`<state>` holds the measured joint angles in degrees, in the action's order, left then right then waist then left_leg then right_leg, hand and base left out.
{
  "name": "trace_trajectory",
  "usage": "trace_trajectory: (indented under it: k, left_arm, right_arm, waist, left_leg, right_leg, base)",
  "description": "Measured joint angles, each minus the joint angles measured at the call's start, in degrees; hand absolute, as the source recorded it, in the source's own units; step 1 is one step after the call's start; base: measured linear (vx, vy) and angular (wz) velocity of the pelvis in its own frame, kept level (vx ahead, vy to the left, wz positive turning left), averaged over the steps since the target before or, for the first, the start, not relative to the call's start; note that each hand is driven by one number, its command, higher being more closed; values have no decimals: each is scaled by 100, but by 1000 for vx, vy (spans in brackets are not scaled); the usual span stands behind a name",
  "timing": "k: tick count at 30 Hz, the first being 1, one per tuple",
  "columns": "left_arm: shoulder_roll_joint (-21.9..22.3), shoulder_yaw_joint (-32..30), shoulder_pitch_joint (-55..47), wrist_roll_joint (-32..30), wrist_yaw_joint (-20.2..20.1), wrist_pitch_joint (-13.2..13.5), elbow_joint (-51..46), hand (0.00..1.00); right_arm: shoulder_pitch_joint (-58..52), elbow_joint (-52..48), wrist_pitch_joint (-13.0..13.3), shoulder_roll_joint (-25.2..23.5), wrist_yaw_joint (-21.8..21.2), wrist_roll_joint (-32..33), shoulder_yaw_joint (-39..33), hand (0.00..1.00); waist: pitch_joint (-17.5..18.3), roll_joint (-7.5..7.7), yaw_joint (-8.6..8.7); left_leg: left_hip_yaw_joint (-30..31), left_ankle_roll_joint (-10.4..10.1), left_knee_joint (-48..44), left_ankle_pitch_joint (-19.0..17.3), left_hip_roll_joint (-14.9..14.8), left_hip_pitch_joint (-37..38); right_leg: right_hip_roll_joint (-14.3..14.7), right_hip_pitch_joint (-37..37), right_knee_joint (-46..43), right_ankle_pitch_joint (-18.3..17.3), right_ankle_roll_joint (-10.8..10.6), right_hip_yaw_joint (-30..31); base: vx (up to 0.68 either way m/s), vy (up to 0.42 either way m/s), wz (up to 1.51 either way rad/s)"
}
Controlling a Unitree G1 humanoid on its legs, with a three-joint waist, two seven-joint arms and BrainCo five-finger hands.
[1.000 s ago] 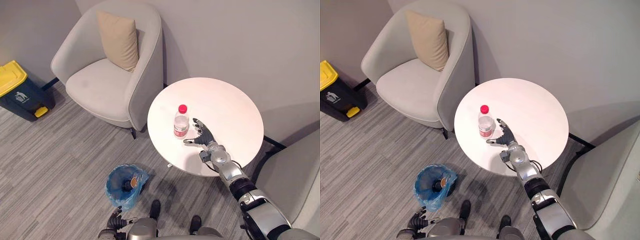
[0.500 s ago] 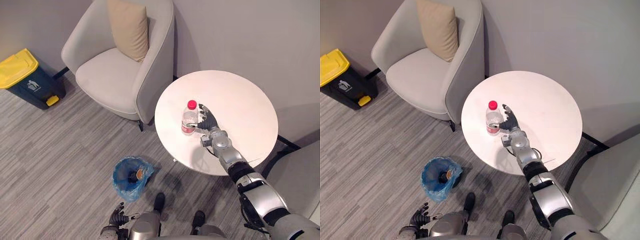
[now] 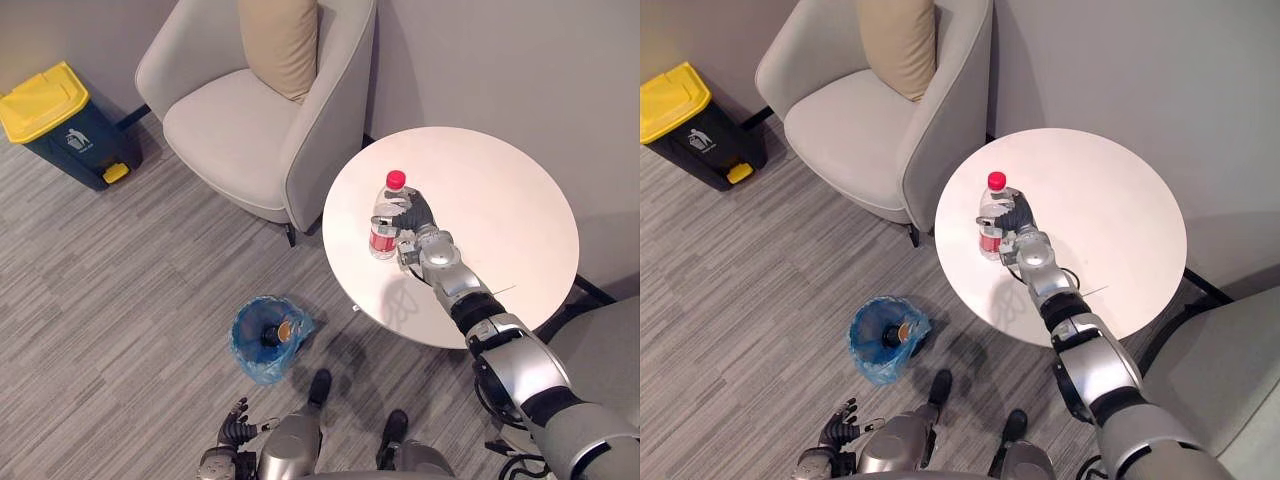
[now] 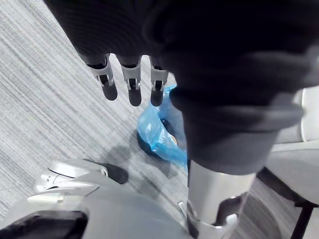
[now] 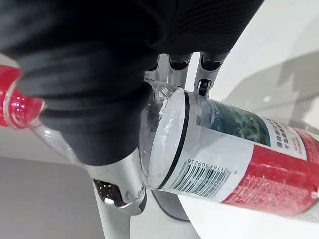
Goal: Gather rubbish on tea table into small bin, then transfer packed bag to large trash can.
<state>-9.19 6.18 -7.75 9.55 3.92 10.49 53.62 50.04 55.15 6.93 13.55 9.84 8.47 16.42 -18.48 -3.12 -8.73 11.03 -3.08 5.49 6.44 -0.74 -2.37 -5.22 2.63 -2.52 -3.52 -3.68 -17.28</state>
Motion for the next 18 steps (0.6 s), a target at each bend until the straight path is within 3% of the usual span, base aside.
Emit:
trace_trajectory:
  k: [7, 13, 18]
  left_arm:
    - [-5, 1, 0, -1, 12, -6, -2, 0]
    - [-4, 0, -1, -11, 35, -25, -13, 0]
    - [-45, -3, -19, -65, 30, -71, -11, 0]
  right_arm:
    - [-22, -113, -69, -7, 0, -16, 69, 100]
    - [-847, -1577, -49, 38, 2, -409, 205, 100]
    - [-1896, -2738, -37, 36, -28, -745, 241, 100]
  waist:
    - [-33, 11, 9]
    - [-29, 21, 78]
    - [27, 118, 177]
  left_leg:
    - [2, 1, -1, 2, -13, -9]
    - [-29, 1, -2, 1, -20, 27]
    - [-116, 0, -2, 1, -29, 120]
  right_leg:
    - [-20, -13, -15, -1, -2, -6]
    - [-65, -3, -34, -2, -3, 16]
    - [-73, 31, -75, -2, -5, 112]
  base:
    - [-5, -1, 0]
    - [-8, 4, -1]
    - [-23, 3, -8]
